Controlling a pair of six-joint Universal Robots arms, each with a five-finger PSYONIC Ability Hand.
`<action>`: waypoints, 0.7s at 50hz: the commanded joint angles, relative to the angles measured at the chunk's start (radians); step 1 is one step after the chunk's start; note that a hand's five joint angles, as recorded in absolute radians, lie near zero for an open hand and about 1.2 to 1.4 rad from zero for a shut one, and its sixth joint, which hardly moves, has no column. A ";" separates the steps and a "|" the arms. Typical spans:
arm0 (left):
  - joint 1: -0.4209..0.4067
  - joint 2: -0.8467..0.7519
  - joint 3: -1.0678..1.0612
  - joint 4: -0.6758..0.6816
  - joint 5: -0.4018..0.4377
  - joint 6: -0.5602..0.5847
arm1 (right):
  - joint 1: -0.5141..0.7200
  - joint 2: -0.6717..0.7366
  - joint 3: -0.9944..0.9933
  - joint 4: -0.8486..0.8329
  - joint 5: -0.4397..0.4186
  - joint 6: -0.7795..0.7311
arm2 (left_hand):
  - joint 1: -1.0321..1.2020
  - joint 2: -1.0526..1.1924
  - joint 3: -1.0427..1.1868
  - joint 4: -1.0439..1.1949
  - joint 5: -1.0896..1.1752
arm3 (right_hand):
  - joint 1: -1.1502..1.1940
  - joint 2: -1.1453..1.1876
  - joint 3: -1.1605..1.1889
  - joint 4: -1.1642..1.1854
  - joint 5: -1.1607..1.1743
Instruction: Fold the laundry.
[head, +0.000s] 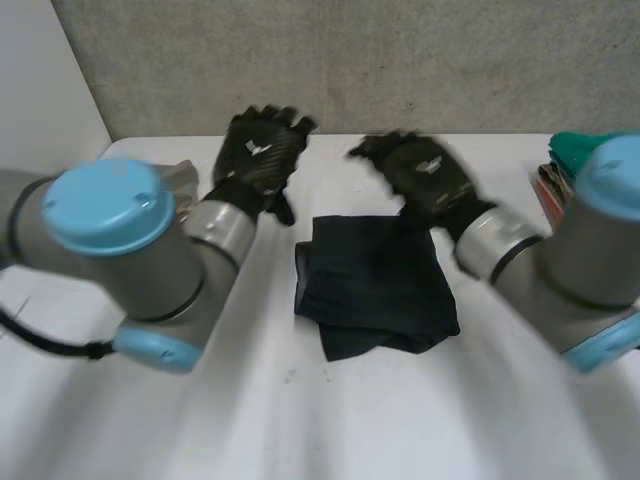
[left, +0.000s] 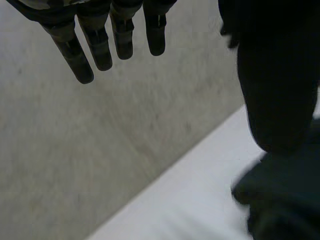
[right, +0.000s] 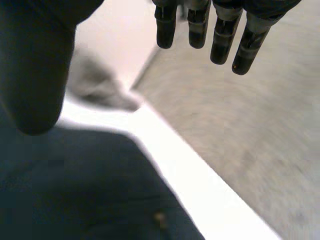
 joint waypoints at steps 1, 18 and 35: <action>-0.102 -0.169 0.295 -0.107 -0.002 -0.003 | -0.153 -0.038 -0.052 0.127 0.020 0.277 | -0.027 -0.019 -0.020 -0.014 -0.009 | -0.027 -0.045 -0.039 -0.060 -0.070; -0.141 -0.465 0.527 -0.481 -0.094 -0.040 | -0.155 0.330 -0.355 0.474 0.050 0.056 | -0.024 -0.016 -0.018 -0.011 -0.006 | -0.027 -0.045 -0.039 -0.060 -0.070; -0.131 -0.358 0.486 -0.500 -0.078 -0.013 | -0.147 0.293 -0.395 0.480 0.145 -0.145 | -0.045 -0.036 -0.038 -0.031 -0.027 | -0.027 -0.045 -0.039 -0.060 -0.070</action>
